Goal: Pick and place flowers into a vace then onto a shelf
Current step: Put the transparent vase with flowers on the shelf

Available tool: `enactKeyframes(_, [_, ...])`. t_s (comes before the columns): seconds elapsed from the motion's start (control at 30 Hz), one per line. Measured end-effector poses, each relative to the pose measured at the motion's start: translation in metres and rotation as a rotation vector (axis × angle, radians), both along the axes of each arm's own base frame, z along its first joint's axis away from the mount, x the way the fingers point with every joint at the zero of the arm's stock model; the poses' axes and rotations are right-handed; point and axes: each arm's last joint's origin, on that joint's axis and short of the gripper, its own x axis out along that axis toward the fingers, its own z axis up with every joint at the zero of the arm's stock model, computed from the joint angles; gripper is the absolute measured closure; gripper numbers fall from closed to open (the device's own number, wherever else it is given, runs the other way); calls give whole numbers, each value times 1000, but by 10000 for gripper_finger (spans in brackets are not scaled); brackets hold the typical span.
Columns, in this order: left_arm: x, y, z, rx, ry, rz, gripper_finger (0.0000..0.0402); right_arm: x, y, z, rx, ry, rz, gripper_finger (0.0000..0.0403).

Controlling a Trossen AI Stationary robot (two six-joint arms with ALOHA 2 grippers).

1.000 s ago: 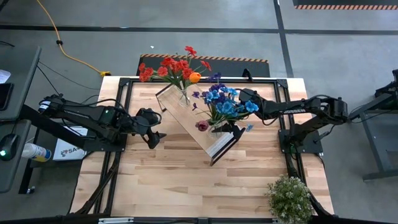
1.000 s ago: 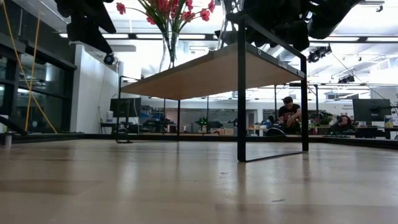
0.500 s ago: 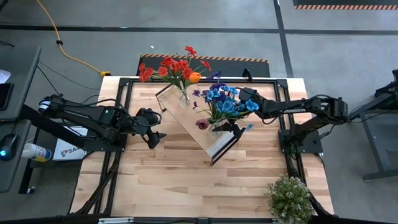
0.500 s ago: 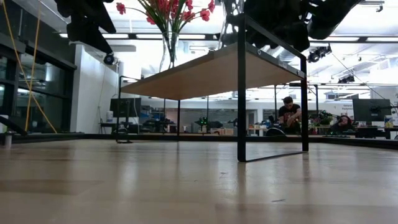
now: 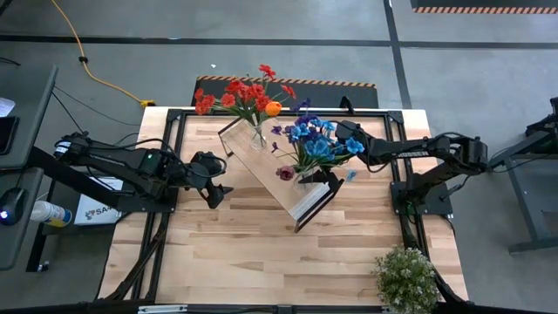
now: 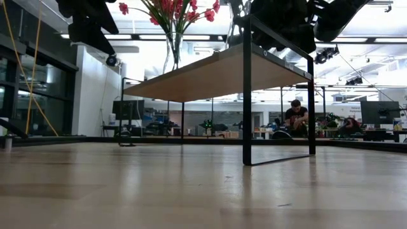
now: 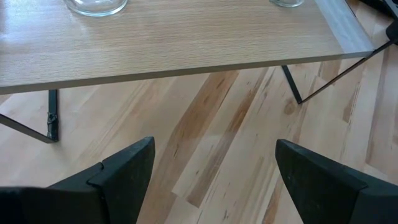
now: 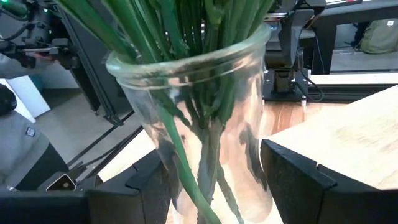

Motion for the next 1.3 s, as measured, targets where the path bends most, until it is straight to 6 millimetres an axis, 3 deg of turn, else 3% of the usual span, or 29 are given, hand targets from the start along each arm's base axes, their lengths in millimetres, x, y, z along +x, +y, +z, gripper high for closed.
enactKeyframes(0.27, [0,0,0,0,0,0,34,0,0,0,-1,1,1,177])
enactKeyframes(0.67, [1,0,1,-4,-15,0,34,0,0,-1,1,7,2,110])
enactKeyframes(1.3, [1,0,1,-4,-15,0,34,-3,-7,-4,12,39,-21,110])
